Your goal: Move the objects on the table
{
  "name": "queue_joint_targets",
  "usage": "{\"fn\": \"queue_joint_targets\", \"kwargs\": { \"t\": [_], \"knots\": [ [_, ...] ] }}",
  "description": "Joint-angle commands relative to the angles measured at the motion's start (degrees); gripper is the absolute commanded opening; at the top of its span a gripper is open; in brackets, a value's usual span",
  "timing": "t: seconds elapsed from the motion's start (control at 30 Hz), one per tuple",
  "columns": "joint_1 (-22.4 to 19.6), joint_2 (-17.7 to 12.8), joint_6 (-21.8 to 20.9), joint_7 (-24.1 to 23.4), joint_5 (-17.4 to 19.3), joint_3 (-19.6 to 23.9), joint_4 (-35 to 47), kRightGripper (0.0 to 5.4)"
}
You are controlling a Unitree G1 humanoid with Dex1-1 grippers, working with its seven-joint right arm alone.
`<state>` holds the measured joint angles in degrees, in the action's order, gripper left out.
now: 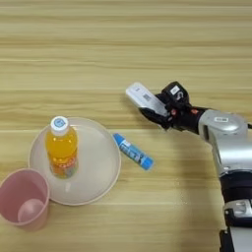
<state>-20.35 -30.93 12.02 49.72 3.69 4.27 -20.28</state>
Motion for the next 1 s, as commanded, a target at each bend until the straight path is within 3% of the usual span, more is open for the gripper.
{"fn": "queue_joint_targets", "kwargs": {
  "t": [0.03, 0.37, 0.8, 0.83, 1.0],
  "knots": [
    [-3.55, 0.27, -0.12, -2.75, 0.69, -0.14, 2.86, 2.92],
    [-5.75, 4.37, -3.2, -7.75, -3.03, -3.8, -5.49, 2.92],
    [-6.88, 5.71, -6.7, -8.91, -4.17, -5.63, -10.68, 2.92],
    [-6.79, 5.71, -6.74, -8.71, -4.02, -5.64, -10.53, 3.28],
    [-6.77, 5.68, -6.8, -8.54, -3.45, -5.28, -9.96, 3.75]
  ]
}}
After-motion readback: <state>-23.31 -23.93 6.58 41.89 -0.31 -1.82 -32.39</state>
